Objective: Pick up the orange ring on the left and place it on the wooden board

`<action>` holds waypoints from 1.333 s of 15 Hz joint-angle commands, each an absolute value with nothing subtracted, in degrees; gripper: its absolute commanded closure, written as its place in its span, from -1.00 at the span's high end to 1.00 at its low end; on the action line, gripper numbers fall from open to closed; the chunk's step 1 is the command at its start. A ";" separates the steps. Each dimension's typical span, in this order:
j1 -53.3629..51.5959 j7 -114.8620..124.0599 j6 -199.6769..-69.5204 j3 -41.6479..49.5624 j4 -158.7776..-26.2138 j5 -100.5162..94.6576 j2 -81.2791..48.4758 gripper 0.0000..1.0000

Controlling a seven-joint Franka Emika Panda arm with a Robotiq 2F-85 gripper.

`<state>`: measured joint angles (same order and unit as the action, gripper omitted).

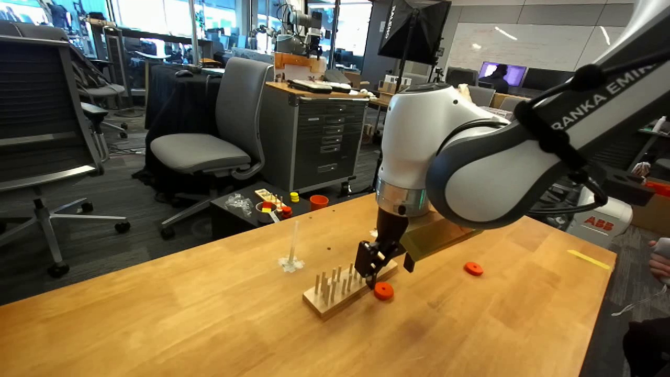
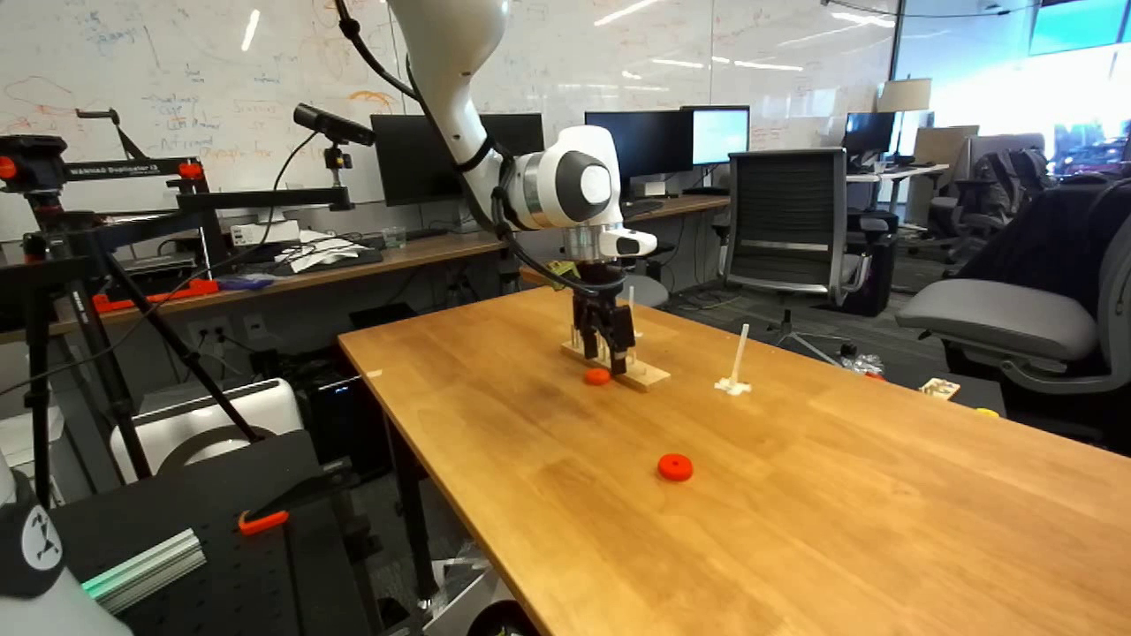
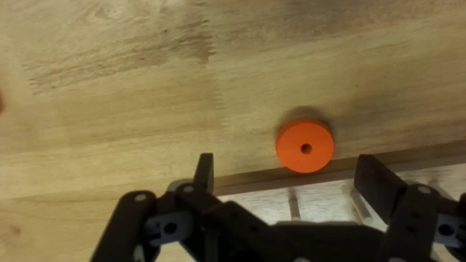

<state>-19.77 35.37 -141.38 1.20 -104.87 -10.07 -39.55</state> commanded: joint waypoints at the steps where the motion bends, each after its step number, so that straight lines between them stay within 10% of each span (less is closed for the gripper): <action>1: -20.82 37.53 -144.34 2.86 -104.48 -9.41 -40.22 1.00; 20: -18.96 36.07 -143.11 0.88 -103.22 -3.34 -42.05 1.00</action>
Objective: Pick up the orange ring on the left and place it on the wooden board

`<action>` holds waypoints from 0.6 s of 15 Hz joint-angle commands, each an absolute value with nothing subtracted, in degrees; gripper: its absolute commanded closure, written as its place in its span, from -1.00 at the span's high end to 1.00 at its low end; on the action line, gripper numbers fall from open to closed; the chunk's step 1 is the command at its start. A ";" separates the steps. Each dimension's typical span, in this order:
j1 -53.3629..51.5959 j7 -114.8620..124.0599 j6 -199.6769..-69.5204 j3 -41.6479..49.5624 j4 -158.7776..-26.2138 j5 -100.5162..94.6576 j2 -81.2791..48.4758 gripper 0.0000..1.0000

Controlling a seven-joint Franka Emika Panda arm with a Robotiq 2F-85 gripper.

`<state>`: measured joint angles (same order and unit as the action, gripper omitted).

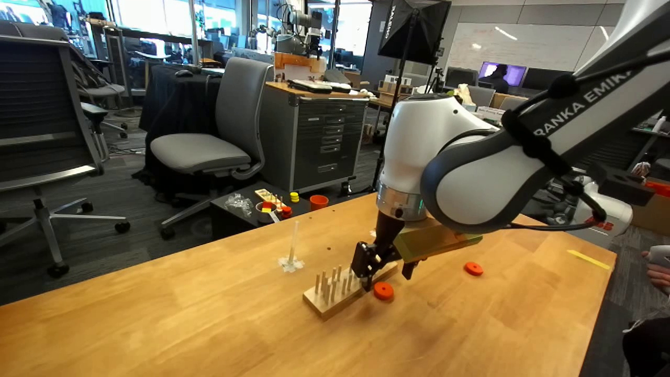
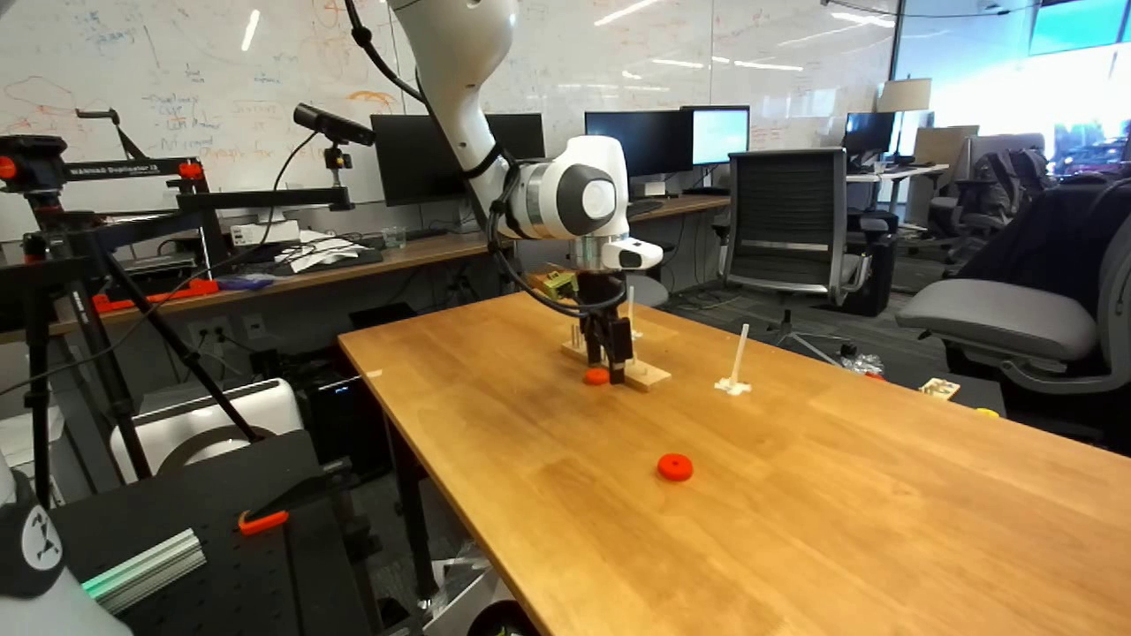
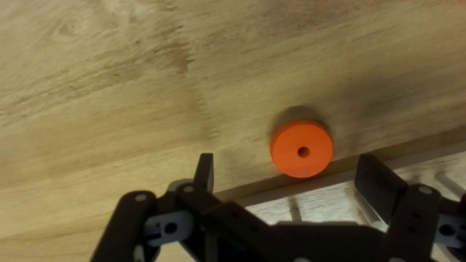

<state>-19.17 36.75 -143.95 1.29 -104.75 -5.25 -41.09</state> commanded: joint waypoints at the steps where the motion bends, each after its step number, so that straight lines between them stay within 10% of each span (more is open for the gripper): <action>1: -19.05 36.09 -143.01 0.78 -103.16 -3.18 -42.30 1.00; 9: -19.64 36.45 -142.54 0.20 -103.50 -2.08 -42.74 1.00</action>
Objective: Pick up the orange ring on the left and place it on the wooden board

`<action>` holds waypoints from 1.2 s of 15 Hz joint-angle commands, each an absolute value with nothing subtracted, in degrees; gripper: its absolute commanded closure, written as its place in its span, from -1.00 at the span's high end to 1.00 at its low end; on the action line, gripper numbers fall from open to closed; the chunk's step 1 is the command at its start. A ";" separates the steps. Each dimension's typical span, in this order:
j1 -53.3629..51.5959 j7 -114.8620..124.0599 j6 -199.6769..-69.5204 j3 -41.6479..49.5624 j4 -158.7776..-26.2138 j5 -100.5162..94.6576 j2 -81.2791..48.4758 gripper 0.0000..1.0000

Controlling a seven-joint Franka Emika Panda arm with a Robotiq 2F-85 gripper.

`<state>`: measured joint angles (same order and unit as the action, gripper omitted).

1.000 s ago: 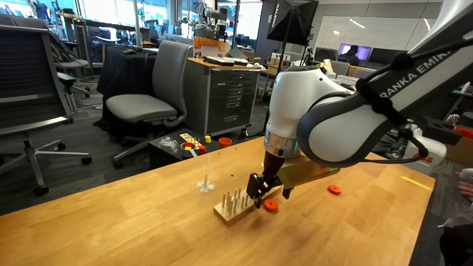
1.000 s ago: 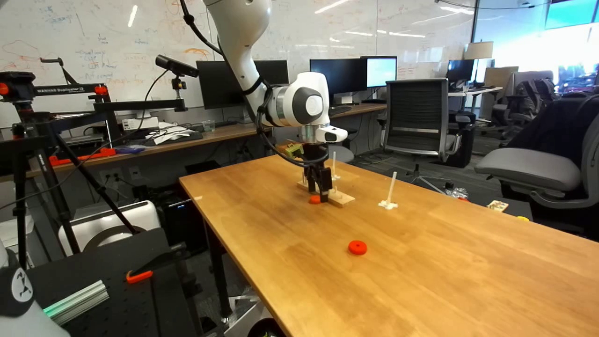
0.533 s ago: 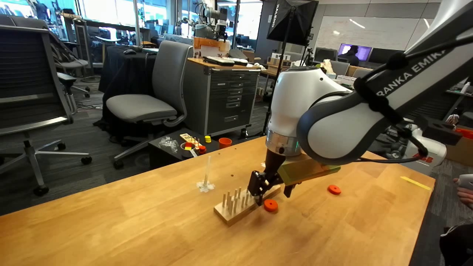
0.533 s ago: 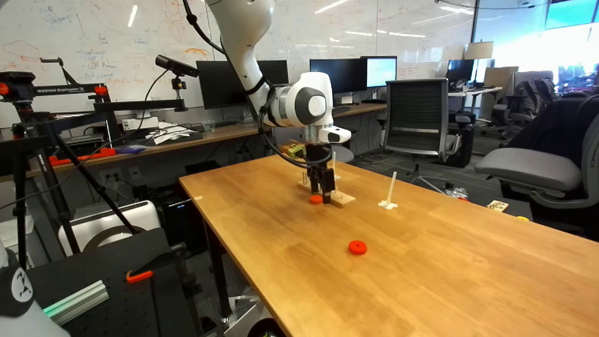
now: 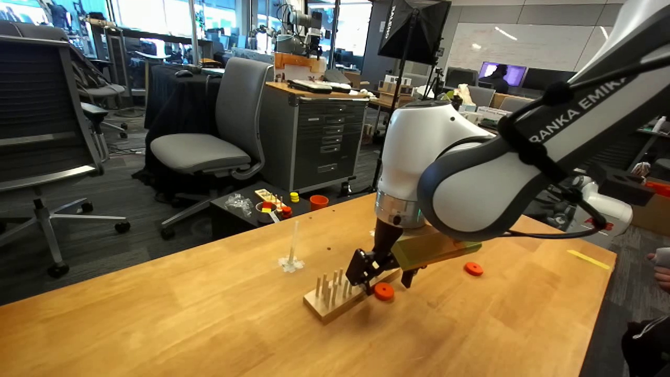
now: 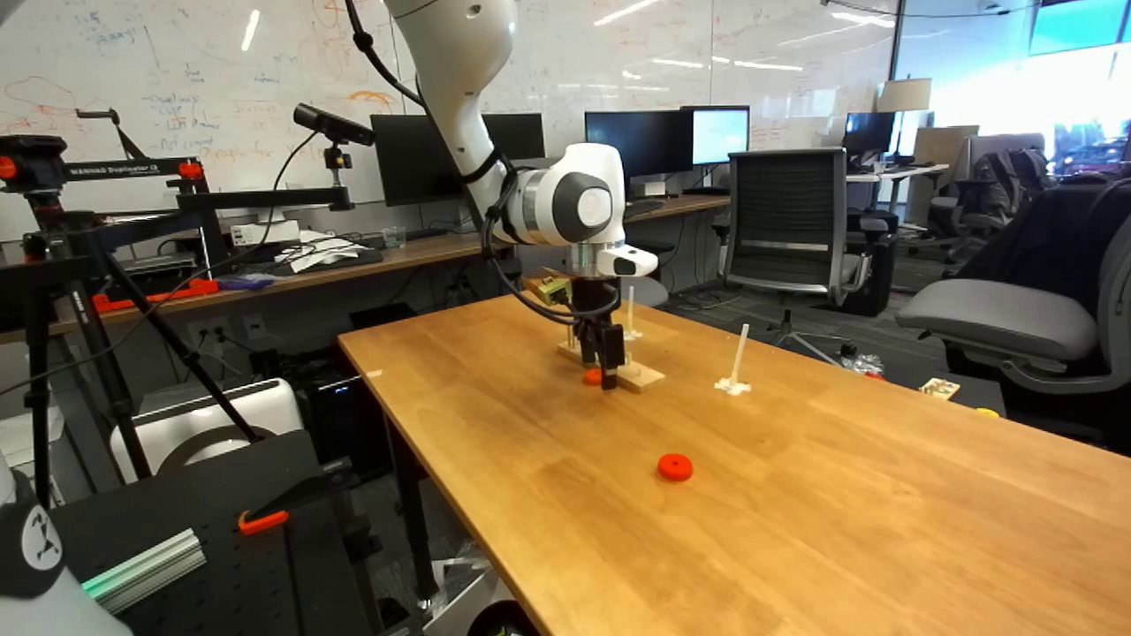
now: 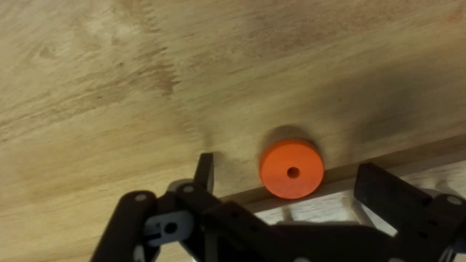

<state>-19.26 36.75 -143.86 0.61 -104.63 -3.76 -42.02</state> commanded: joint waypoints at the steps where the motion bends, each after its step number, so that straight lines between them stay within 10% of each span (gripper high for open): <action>1: -19.75 36.48 -142.48 0.17 -103.52 -2.10 -42.61 1.00; 18: -20.11 36.28 -139.60 1.73 -97.74 -3.33 -43.42 1.00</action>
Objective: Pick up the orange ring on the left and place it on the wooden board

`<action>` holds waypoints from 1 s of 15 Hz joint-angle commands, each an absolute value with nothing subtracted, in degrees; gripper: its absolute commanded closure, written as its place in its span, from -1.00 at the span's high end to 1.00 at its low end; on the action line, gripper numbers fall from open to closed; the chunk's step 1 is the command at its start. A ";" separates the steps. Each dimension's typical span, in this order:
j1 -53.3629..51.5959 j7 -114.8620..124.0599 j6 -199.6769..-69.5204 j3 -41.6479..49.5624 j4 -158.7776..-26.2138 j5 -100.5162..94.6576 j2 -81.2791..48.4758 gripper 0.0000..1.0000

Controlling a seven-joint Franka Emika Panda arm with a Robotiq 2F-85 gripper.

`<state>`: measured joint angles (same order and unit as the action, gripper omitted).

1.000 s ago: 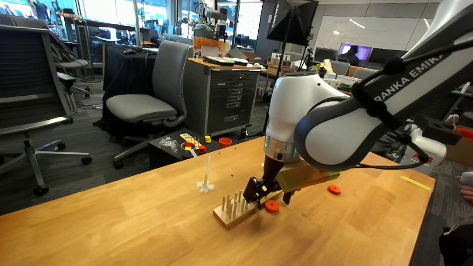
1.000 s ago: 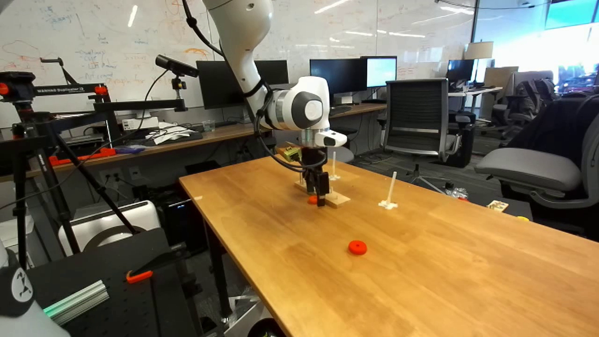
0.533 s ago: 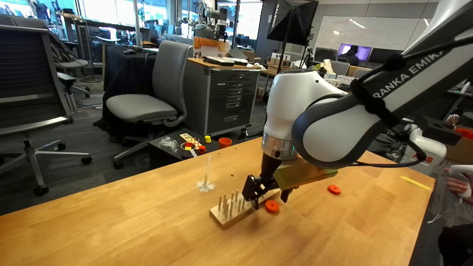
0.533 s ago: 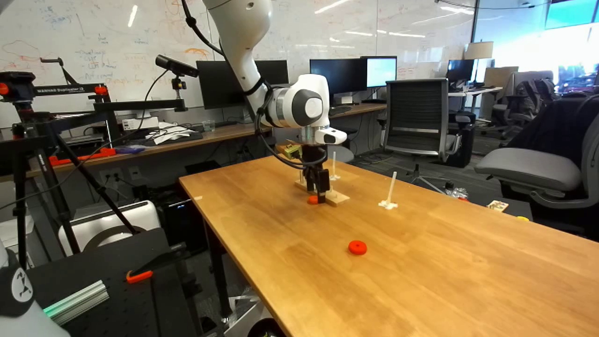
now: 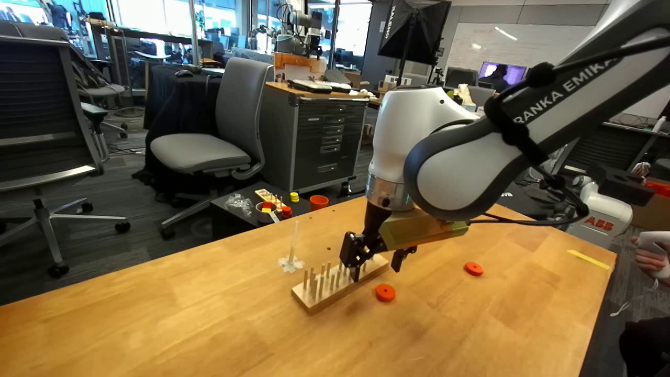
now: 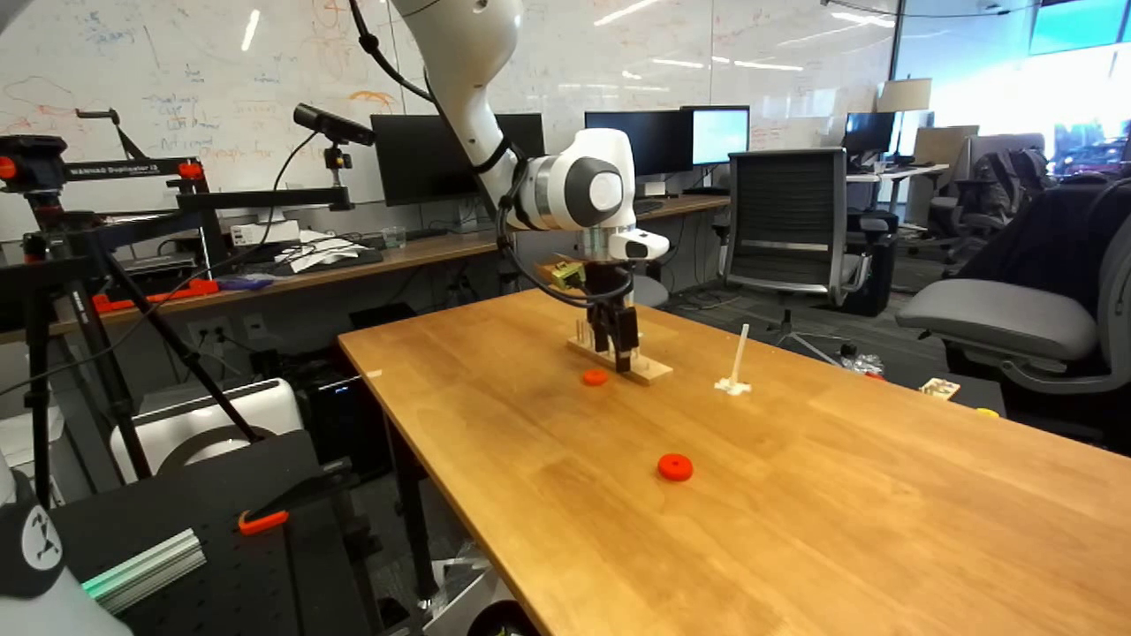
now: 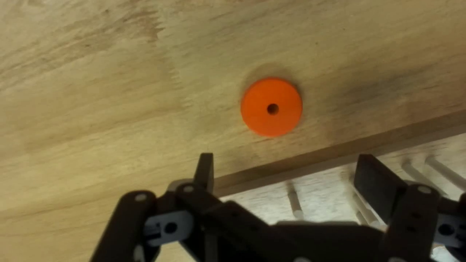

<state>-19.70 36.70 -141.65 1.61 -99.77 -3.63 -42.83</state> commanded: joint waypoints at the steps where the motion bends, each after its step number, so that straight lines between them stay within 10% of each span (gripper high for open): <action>1: -20.06 36.30 -139.35 1.57 -97.86 -3.17 -43.33 1.00; 15: -19.56 36.10 -138.70 0.21 -102.09 -2.29 -42.07 1.00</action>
<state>-19.81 36.70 -139.65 0.49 -101.17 -3.63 -42.96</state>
